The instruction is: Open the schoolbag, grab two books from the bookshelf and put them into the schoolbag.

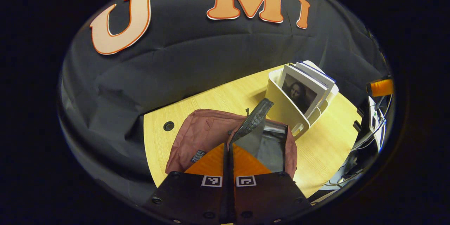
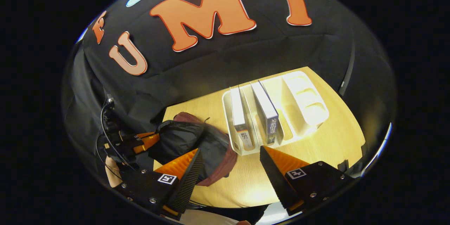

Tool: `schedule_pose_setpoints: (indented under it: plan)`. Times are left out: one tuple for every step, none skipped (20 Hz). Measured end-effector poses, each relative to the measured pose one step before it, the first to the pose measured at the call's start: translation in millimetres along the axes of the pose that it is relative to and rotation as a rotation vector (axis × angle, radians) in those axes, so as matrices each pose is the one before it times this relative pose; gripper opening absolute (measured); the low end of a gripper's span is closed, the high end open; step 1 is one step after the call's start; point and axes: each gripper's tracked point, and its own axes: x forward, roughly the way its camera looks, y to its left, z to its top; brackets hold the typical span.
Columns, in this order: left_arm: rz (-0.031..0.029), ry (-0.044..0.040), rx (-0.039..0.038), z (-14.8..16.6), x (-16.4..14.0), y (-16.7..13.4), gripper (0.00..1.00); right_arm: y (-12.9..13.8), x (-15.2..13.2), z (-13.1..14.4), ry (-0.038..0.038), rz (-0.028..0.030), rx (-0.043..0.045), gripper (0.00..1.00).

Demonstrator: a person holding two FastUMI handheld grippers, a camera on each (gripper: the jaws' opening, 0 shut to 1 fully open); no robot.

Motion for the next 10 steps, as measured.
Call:
schedule_pose_setpoints:
  plan:
    - [0.00267, 0.00105, -0.00471, -1.64, 0.17, 1.60, 0.01, 2.45, 9.36, 12.98, 0.02501, -0.00385, -0.01747, 0.97]
    - [-0.00137, 0.00273, -0.00674, -0.45, -0.12, -1.40, 0.01, 2.58, 8.56, 8.14, 0.04178, -0.00858, -0.01339, 0.97]
    - [-0.00317, 0.00230, -0.00801, -0.62, 0.46, -1.02, 0.01, 1.78, 8.26, 9.10, 0.04336, -0.01635, -0.00917, 0.97]
    - [-0.00158, 0.00236, -0.00813, -1.54, 0.50, 1.09, 0.01, 3.82, 12.61, 13.65, 0.03667, -0.00348, -0.01970, 0.98]
    - [-0.00053, 0.00085, -0.00371, -0.48, 1.12, 0.96, 0.01, 0.46, 11.64, 11.93, 0.02898, -0.01817, -0.01934, 0.97]
    - [0.00457, -0.00024, -0.00366, -0.39, -0.11, 2.61, 0.01, 1.70, 12.22, 12.17, 0.02134, -0.01155, -0.01335, 0.98]
    - [0.00282, -0.00181, -0.00398, 1.09, -0.76, 3.03, 0.01, -3.65, 12.29, 10.53, 0.02679, -0.01856, -0.01578, 0.98]
    - [0.00081, -0.00044, -0.00763, 0.45, -0.70, 1.28, 0.01, -3.32, 12.92, 7.31, 0.01974, -0.01286, -0.00559, 0.98]
    - [-0.00309, 0.00169, -0.00981, 1.19, -0.03, 0.29, 0.01, 0.30, 13.60, 3.04, 0.03741, -0.00133, 0.00114, 0.98]
    - [-0.00005, 0.00165, -0.00781, -0.07, 0.74, 1.67, 0.01, -1.52, 12.78, 1.08, 0.03066, -0.01309, 0.00827, 0.97]
